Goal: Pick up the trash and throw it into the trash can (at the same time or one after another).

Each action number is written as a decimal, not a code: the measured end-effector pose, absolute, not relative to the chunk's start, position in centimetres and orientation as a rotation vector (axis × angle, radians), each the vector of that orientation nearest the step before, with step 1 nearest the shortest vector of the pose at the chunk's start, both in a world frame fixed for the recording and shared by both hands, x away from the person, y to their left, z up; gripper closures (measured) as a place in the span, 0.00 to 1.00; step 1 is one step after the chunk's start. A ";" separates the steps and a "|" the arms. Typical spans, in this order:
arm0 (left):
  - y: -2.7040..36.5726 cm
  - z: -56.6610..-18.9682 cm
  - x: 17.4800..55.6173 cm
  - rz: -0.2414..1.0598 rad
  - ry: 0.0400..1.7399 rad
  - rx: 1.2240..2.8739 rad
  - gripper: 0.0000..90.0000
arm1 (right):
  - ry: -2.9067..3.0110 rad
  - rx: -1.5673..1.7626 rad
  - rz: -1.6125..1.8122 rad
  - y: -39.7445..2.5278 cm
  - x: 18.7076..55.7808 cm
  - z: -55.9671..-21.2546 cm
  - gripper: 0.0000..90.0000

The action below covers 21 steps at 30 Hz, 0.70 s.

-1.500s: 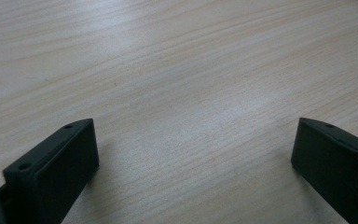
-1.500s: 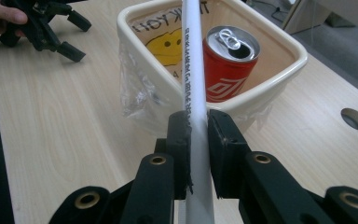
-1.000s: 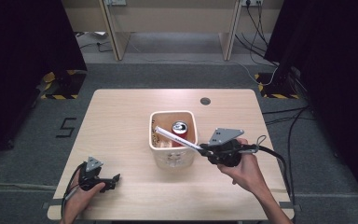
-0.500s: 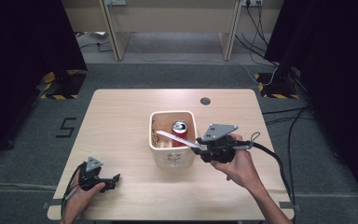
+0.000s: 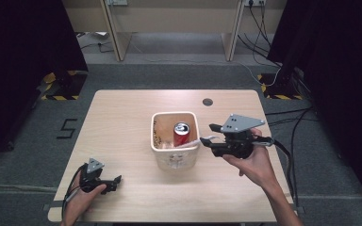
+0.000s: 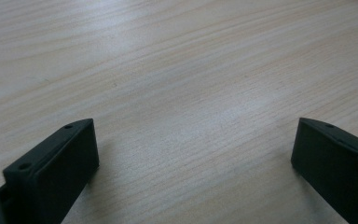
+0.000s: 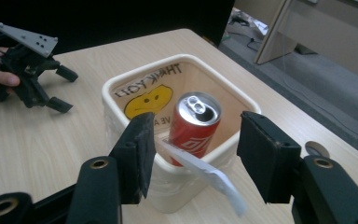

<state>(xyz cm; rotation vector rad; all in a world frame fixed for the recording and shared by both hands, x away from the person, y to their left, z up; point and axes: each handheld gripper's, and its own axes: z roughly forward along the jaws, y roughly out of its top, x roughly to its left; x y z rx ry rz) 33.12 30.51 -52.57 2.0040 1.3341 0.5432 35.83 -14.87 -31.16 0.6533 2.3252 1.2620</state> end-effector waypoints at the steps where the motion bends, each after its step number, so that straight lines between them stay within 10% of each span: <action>1: 30.5 -52.6 33.1 0.543 1.334 2.004 0.00 | 2.314 0.661 1.268 -15.1 35.9 -31.1 0.47; 21: 30.5 -52.6 33.1 0.543 1.334 2.004 0.00 | 2.124 0.899 1.299 -20.8 38.6 -31.2 0.33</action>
